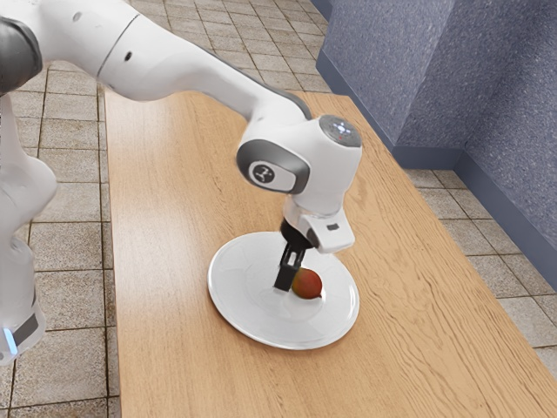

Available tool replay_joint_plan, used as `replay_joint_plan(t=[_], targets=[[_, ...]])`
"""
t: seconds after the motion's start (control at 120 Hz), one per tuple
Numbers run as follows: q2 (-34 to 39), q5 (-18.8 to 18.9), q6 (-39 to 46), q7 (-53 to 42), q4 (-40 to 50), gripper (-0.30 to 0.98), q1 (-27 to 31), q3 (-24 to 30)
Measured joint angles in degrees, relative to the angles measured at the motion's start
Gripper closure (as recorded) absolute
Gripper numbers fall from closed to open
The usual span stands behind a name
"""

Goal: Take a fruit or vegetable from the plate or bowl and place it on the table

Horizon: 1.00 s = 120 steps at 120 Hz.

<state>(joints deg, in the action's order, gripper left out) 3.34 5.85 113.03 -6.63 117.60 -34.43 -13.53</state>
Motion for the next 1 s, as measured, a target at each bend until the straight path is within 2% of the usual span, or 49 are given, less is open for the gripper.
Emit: replay_joint_plan(t=[0.283, 0.542, 1.0], targets=[[-6.5, 0.1, 2.6, -7.7, -7.2, 0.03, 6.8, 0.1], [-7.5, -0.4, 3.7, -13.8, -7.5, 0.05, 3.7, 0.4], [-9.1, -2.5, 4.5, -22.8, -6.7, 0.08, 5.7, 0.4]])
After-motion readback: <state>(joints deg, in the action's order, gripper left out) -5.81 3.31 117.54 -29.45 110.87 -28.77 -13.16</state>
